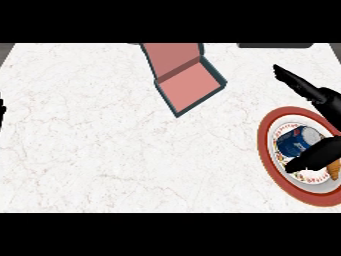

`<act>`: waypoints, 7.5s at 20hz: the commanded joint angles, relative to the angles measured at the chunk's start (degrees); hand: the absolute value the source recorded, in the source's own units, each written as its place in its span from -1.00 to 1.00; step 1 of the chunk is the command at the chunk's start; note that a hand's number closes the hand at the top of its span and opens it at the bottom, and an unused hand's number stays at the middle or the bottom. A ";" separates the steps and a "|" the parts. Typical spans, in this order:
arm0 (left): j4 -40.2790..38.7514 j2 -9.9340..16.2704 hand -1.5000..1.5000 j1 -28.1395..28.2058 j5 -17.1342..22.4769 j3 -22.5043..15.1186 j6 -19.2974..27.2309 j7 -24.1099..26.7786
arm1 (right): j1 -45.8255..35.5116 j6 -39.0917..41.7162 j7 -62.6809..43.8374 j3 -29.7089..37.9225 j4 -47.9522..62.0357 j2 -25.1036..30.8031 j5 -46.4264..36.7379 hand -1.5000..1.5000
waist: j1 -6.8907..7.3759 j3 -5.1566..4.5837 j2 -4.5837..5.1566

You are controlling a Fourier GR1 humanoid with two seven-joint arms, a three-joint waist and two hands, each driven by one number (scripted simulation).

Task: Pick the croissant from the plate and place it in the cardboard box

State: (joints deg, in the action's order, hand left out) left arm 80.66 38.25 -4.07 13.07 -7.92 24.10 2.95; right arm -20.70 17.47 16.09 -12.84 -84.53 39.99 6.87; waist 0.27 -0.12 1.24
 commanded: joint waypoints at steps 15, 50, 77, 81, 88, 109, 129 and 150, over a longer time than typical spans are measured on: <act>-4.28 -1.64 0.00 -3.56 -3.68 -5.07 -2.04 -3.98 | 0.96 5.40 46.03 -7.31 20.41 22.69 -23.74 -1.00 | 3.15 0.58 0.46; -5.64 -5.20 0.00 -0.59 -9.41 0.26 -4.97 -4.00 | -19.02 -15.86 56.19 -23.55 58.98 4.05 -61.30 -1.00 | 1.05 0.20 -1.00; -9.44 -9.62 0.00 -3.49 -15.29 4.93 -7.82 -4.12 | -11.56 -25.26 43.48 -16.69 48.77 -2.68 -65.05 1.00 | -0.05 0.15 -1.12; -4.69 -9.43 0.00 1.04 -14.60 5.65 -9.05 -4.37 | -11.99 -29.04 48.43 -13.17 48.99 0.42 -64.00 1.00 | 0.35 0.15 -1.25; -6.68 -8.06 0.00 -1.01 -14.46 7.12 -9.20 -5.66 | -13.37 -22.51 14.96 1.81 53.78 -8.09 -52.18 1.00 | -1.66 -0.02 -2.02; -2.20 -9.11 0.00 1.35 -15.79 8.00 -11.00 -7.08 | -19.61 -21.02 -27.52 3.67 10.62 -18.12 -51.25 1.00 | -0.19 0.10 -1.47; -1.99 -12.91 0.00 -4.97 -19.12 6.67 -11.94 -10.22 | -52.28 -31.27 -25.82 17.26 55.48 -33.05 -47.41 1.00 | 2.94 0.14 -0.15; -6.04 -12.61 0.00 -7.08 -19.63 7.81 -14.20 -6.52 | -55.56 -44.11 -21.25 25.83 71.97 -36.43 -44.15 -1.00 | 5.71 0.12 1.30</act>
State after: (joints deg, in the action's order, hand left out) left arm 75.58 25.51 -11.32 -6.90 -0.58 10.50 -4.42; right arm -76.71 -23.25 -8.47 11.86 -12.61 4.90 -38.06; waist 5.93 0.02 2.54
